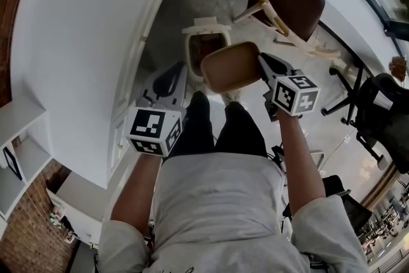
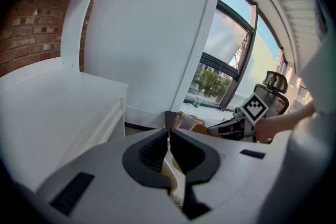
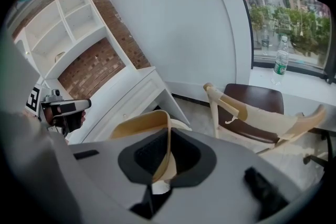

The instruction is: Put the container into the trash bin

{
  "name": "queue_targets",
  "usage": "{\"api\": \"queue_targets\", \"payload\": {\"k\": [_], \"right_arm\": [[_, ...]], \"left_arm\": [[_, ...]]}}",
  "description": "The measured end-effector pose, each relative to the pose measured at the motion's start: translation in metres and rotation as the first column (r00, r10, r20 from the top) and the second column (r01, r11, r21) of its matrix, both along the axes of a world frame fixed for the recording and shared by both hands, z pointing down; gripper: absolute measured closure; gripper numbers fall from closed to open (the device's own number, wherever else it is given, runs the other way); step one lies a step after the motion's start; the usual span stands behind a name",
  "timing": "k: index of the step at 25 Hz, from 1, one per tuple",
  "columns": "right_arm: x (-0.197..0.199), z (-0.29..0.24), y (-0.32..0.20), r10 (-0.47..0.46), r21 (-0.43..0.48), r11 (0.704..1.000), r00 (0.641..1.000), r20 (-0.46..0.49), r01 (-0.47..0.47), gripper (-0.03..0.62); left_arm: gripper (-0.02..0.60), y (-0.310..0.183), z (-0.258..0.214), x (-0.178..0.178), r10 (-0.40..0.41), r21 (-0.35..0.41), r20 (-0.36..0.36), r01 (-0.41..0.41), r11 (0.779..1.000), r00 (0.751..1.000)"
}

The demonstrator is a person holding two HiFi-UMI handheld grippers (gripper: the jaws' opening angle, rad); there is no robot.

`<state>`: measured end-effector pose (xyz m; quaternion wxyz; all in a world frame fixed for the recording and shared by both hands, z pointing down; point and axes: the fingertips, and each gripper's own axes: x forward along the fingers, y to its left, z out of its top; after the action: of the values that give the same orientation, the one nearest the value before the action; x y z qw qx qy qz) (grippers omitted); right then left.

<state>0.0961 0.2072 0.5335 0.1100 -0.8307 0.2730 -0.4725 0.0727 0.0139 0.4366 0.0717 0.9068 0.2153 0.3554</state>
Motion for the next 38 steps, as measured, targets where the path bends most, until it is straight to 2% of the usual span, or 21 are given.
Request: {"api": "queue_targets", "payload": {"k": [9,15,38], "right_arm": [[0.000,0.035,-0.013,0.031,-0.014,0.999,0.999,0.035,-0.030,0.557],[0.004,0.058,-0.026,0.054,0.009,0.998,0.997,0.052,-0.054,0.557],[0.008,0.145,-0.057,0.032,-0.047,0.999,0.991,0.131,-0.026,0.556]], "left_arm": [[0.555,-0.009,0.027,0.007,0.028,-0.009,0.029,-0.028,1.000,0.999],[0.555,-0.015,0.044,0.011,0.045,-0.016,0.043,-0.045,0.999,0.998],[0.555,-0.029,0.106,0.012,0.034,-0.041,0.105,-0.030,0.999,0.994]]}}
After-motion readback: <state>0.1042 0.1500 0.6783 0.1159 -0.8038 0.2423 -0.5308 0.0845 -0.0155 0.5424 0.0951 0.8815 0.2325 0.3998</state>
